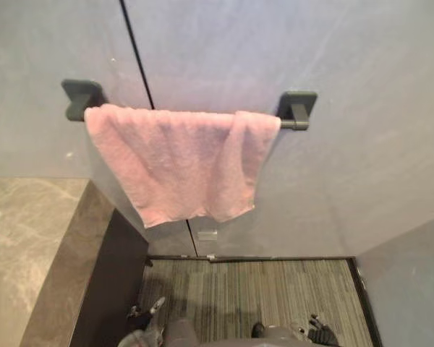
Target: Organize washtable
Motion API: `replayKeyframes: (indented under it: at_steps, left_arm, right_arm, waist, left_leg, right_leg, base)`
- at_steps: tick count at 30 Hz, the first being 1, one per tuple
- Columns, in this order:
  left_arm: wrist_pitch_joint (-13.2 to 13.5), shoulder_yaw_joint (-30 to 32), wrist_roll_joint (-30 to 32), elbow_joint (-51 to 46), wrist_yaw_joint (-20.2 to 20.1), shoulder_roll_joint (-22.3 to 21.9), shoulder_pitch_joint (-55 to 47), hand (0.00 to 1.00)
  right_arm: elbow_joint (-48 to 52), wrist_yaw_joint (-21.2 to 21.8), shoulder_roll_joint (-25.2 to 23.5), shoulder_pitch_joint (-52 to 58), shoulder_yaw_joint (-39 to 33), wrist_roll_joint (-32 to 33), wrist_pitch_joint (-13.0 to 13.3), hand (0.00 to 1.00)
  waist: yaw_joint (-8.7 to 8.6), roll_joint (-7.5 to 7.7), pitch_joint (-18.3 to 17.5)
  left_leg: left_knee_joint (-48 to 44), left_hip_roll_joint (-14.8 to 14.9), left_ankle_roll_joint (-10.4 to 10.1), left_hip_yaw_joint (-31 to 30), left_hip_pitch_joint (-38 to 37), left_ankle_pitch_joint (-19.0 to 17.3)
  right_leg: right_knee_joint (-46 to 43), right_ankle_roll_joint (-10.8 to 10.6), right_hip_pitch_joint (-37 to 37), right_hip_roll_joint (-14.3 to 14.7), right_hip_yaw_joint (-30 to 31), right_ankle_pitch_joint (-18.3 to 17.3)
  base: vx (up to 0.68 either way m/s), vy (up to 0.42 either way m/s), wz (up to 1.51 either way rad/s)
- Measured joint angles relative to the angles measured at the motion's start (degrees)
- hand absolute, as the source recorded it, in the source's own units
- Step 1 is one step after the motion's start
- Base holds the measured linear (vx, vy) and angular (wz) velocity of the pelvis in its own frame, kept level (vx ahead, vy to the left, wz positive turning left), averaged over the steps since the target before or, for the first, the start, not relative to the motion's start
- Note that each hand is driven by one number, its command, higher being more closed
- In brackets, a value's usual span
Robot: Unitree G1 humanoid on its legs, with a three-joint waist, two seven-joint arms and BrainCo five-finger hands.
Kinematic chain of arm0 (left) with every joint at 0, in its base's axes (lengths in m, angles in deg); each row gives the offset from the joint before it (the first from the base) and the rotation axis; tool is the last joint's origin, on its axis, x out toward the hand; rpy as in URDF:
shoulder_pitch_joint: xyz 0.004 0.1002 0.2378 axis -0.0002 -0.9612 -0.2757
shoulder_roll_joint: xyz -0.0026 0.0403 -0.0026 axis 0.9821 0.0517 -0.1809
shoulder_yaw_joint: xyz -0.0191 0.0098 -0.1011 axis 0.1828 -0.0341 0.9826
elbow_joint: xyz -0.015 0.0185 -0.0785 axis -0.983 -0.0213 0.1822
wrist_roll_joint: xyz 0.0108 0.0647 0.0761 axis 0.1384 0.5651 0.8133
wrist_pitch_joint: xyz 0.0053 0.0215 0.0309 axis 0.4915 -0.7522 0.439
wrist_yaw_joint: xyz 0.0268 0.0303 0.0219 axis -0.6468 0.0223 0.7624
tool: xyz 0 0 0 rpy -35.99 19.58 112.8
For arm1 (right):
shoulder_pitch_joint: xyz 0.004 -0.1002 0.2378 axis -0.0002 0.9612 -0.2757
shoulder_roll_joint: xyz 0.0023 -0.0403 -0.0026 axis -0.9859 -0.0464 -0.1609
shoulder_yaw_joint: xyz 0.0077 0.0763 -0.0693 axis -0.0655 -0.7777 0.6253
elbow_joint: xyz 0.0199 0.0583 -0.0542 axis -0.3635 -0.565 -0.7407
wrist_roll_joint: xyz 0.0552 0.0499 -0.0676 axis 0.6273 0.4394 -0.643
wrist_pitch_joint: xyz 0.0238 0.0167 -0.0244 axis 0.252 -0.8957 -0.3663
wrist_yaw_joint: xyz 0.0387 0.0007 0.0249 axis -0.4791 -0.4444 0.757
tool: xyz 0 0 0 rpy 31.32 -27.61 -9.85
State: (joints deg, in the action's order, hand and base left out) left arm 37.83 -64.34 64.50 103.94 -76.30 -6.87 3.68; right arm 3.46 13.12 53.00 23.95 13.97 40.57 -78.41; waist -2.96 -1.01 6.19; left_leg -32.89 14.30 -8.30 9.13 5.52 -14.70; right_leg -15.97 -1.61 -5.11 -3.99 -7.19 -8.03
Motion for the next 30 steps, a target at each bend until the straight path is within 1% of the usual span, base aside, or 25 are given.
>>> replayKeyframes:
  at_steps: [1,2,4,6,7,8,9,10,12,13,14,15,16,17,18,19,20,21,23,24,25,26,27,28,30]
  left_arm:
    - [-0.15,-2.34,0.08,0.21,-0.69,-0.05,0.95,0.00]
    - [-0.16,-3.38,0.13,0.22,-0.72,0.09,1.39,0.00]
    - [-0.10,-7.14,0.97,0.11,-0.90,0.47,2.43,0.00]
    - [-0.08,-8.70,1.23,0.09,-0.98,0.76,2.32,0.00]
    - [-0.09,-8.75,1.46,0.06,-0.97,0.87,1.97,0.00]
    - [-0.01,-8.69,2.48,0.09,-0.95,0.73,1.20,0.00]
    - [0.04,-8.55,3.05,0.23,-1.03,1.06,0.86,0.00]
    - [-0.01,-7.77,3.62,0.18,-1.09,2.80,-0.64,0.00]
    - [-0.04,-5.42,4.52,0.21,-1.12,4.01,-2.85,0.00]
    - [0.20,-2.63,4.02,-0.38,-1.03,4.15,-3.73,0.00]
    - [0.48,-1.30,4.56,-0.33,-1.20,4.20,-4.08,0.00]
    - [0.36,-0.78,4.90,0.07,-1.43,4.32,-4.53,0.00]
    - [0.25,-0.79,5.81,1.04,-2.24,4.14,-6.26,0.00]
    - [0.15,-0.82,5.93,2.45,-2.20,3.59,-7.63,0.00]
    - [-0.43,-0.81,5.89,3.73,-2.12,3.40,-8.35,0.00]
    - [-0.69,-0.76,5.90,3.95,-2.09,3.37,-9.28,0.00]
    - [-0.93,-0.54,5.65,4.57,-1.96,3.56,-11.59,0.00]
    - [-1.45,1.33,5.65,5.71,-1.86,3.20,-13.13,0.00]
    - [-2.30,4.21,5.64,6.64,-1.42,1.97,-15.22,0.00]
    - [-2.37,5.38,5.65,6.61,-1.00,1.52,-15.36,0.00]
    - [-2.36,6.08,5.67,6.57,-0.68,1.28,-14.97,0.00]
    - [-2.37,6.31,5.68,6.57,-0.63,1.18,-14.83,0.00]
    - [-2.52,7.77,5.67,6.54,-0.48,0.98,-14.30,0.00]
    - [-2.47,8.28,5.62,5.87,-0.23,0.96,-14.10,0.00]
    - [-2.23,9.31,5.50,5.76,1.38,1.05,-13.02,0.00]
  right_arm:
    - [0.02,-0.05,-0.05,-0.39,-0.62,-0.10,-0.21,0.00]
    - [0.03,-0.06,-0.15,-0.44,-0.56,-0.10,-0.20,0.00]
    - [0.06,-0.80,0.00,-0.57,-0.50,-0.09,-0.19,0.00]
    - [0.09,-1.09,0.53,-0.60,0.77,-0.07,-0.16,0.00]
    - [0.08,-1.02,0.77,-0.51,1.44,-0.20,-0.15,0.00]
    - [0.36,-0.94,1.41,-0.44,1.39,-0.58,-0.17,0.00]
    - [0.25,-0.86,1.37,-0.53,1.36,-0.70,-0.15,0.00]
    - [0.33,-0.57,1.07,-0.14,1.53,-1.36,-0.19,0.00]
    - [0.26,0.03,1.07,0.55,1.51,-2.02,-0.20,0.00]
    - [0.25,0.18,1.15,0.80,1.51,-2.63,-0.10,0.00]
    - [0.18,0.16,1.68,0.42,1.45,-3.19,-0.17,0.00]
    - [0.24,0.09,2.36,-0.54,1.29,-3.41,-0.14,0.00]
    - [0.26,-0.11,3.56,-1.50,0.39,-3.56,-0.09,0.00]
    - [0.19,-0.83,4.82,-3.03,0.34,-3.57,-0.03,0.00]
    - [0.18,-1.36,5.85,-3.87,0.35,-3.57,-0.03,0.00]
    - [0.19,-1.49,6.05,-3.99,0.49,-3.57,-0.04,0.00]
    - [0.15,-1.78,6.24,-4.80,0.88,-3.58,-0.05,0.00]
    - [0.15,-2.44,6.23,-6.16,2.20,-3.57,-0.02,0.00]
    - [0.26,-2.67,6.28,-7.86,5.69,-4.30,0.39,0.00]
    - [0.27,-2.67,5.89,-8.07,6.83,-5.09,0.55,0.00]
    - [0.20,-2.72,5.56,-8.10,8.10,-5.74,0.61,0.00]
    - [0.20,-2.73,5.40,-8.08,8.24,-5.75,0.65,0.00]
    - [0.22,-2.85,4.66,-7.48,7.90,-5.75,1.08,0.00]
    - [-0.29,-3.36,4.12,-6.70,7.75,-5.75,1.14,0.00]
    - [-0.51,-3.61,3.30,-5.98,6.52,-5.67,1.32,0.00]
  waist:
    - [-1.11,0.44,-0.13]
    - [-1.32,0.53,-0.08]
    - [-1.09,0.49,0.70]
    - [-1.11,0.47,1.79]
    - [-0.91,0.53,1.93]
    - [-0.76,-0.45,1.75]
    - [-0.69,-0.51,2.29]
    - [-0.01,1.17,1.80]
    - [2.00,2.03,0.76]
    - [3.14,2.76,-0.27]
    - [4.15,3.87,-0.75]
    - [4.51,2.76,-1.10]
    - [5.68,1.28,-2.10]
    - [6.43,-0.19,-1.78]
    - [6.87,-0.89,-1.52]
    - [7.08,-1.12,-1.51]
    - [7.36,-1.01,-1.47]
    - [8.56,-0.56,-1.41]
    - [8.54,0.13,-1.16]
    - [8.55,1.21,-1.00]
    - [8.66,2.54,-0.48]
    - [8.92,3.11,-0.07]
    - [10.01,3.77,-0.12]
    - [10.38,4.35,-0.57]
    - [9.79,4.08,-0.60]
  left_leg:
    - [4.14,-1.26,-0.07,1.22,-1.08,-0.21]
    - [5.74,-1.53,-0.06,1.54,-1.41,-0.21]
    - [9.66,-3.51,-0.01,2.33,-2.46,-0.21]
    - [9.98,-4.45,0.28,2.27,-2.83,-0.16]
    - [10.39,-4.85,2.46,2.71,-2.60,0.04]
    - [11.53,-4.11,4.32,2.83,-2.38,-0.88]
    - [11.13,-4.71,4.44,2.53,-2.07,-0.82]
    - [10.14,-5.79,4.76,1.55,-1.39,-0.10]
    - [10.01,-6.10,4.21,0.78,-1.11,0.75]
    - [9.82,-6.70,3.93,-0.47,0.53,1.97]
    - [9.32,-6.86,3.30,-1.56,3.15,3.38]
    - [9.43,-6.67,3.18,-1.81,4.78,4.40]
    - [11.59,-6.25,3.70,-2.08,6.70,6.73]
    - [14.01,-6.05,3.66,-2.96,8.27,9.79]
    - [16.22,-6.19,3.43,-3.89,8.48,12.48]
    - [17.93,-6.18,3.12,-4.46,8.37,13.99]
    - [21.15,-5.93,1.68,-5.20,8.04,16.84]
    - [23.63,-5.00,1.52,-4.80,7.75,18.36]
    - [24.99,-3.38,2.28,-2.37,8.91,17.84]
    - [23.67,-3.00,3.79,-1.16,10.02,16.87]
    - [17.66,-3.36,5.66,-1.02,12.20,15.73]
    - [14.22,-3.48,6.65,-1.25,12.63,15.00]
    - [8.20,-3.45,8.37,-1.69,12.90,13.62]
    - [3.91,-3.12,8.68,-2.46,12.83,11.03]
    - [1.72,-1.34,8.57,-3.47,12.93,8.49]
  right_leg:
    - [0.20,-0.81,-1.34,-0.68,0.31,0.76]
    - [0.14,-1.13,-2.07,-1.04,0.46,1.09]
    - [-0.95,-1.81,-3.35,-2.53,1.02,1.82]
    - [-3.55,-1.93,-3.53,-3.98,-0.18,1.77]
    - [-5.72,-2.47,-4.39,-4.92,-0.08,2.10]
    - [-7.39,-3.14,-4.60,-4.74,0.73,1.20]
    - [-11.90,-3.03,-5.49,-5.70,1.53,-0.94]
    - [-22.97,-4.21,-5.91,-7.31,2.87,-4.68]
    - [-27.75,-5.81,-3.53,-7.89,3.12,-7.18]
    - [-26.14,-6.69,-0.17,-7.98,3.56,-9.31]
    - [-21.01,-7.18,0.93,-6.73,4.61,-11.49]
    - [-17.80,-7.14,1.42,-5.67,4.58,-11.64]
    - [-10.96,-6.46,2.29,-3.87,4.16,-11.98]
    - [-6.65,-3.73,2.60,-2.89,3.47,-11.42]
    - [-5.55,-3.51,2.57,-2.80,2.03,-10.39]
    - [-5.21,-3.11,2.49,-2.79,0.72,-9.92]
    - [-4.77,-2.59,2.06,-2.28,-1.06,-9.19]
    - [-4.17,-1.92,1.74,-1.71,-2.20,-8.22]
    - [-2.82,-0.91,2.29,-1.45,-6.39,-6.91]
    - [-2.25,-0.55,2.70,-2.41,-8.99,-6.35]
    - [-2.34,-0.76,3.34,-4.32,-12.05,-6.01]
    - [-2.32,-1.06,4.07,-5.19,-13.62,-5.84]
    - [-2.65,-1.34,4.98,-7.21,-17.08,-5.68]
    - [-3.28,-1.72,5.56,-9.49,-20.59,-5.47]
    - [-3.07,-3.75,8.59,-12.28,-27.83,-4.31]
  base:
    - [-0.09,0.106,-0.11]
    - [-0.11,0.082,-0.04]
    - [-0.16,0.103,0.10]
    - [-0.16,0.083,0.31]
    - [-0.22,0.081,0.46]
    - [-0.24,0.092,0.48]
    - [-0.26,0.021,0.61]
    - [-0.19,-0.041,0.49]
    - [-0.15,-0.131,0.37]
    - [-0.19,-0.254,0.48]
    - [-0.21,-0.259,0.58]
    - [-0.24,-0.198,0.41]
    - [-0.25,-0.149,0.36]
    - [-0.32,-0.158,0.50]
    - [-0.27,-0.130,0.65]
    - [-0.25,-0.083,0.82]
    - [-0.23,-0.057,0.59]
    - [-0.23,-0.055,0.47]
    - [-0.23,-0.041,0.75]
    - [-0.23,0.025,1.46]
    - [-0.17,0.080,1.31]
    - [-0.14,0.148,1.48]
    - [-0.10,0.202,1.44]
    - [-0.08,0.224,1.55]
    - [0.03,0.314,1.78]
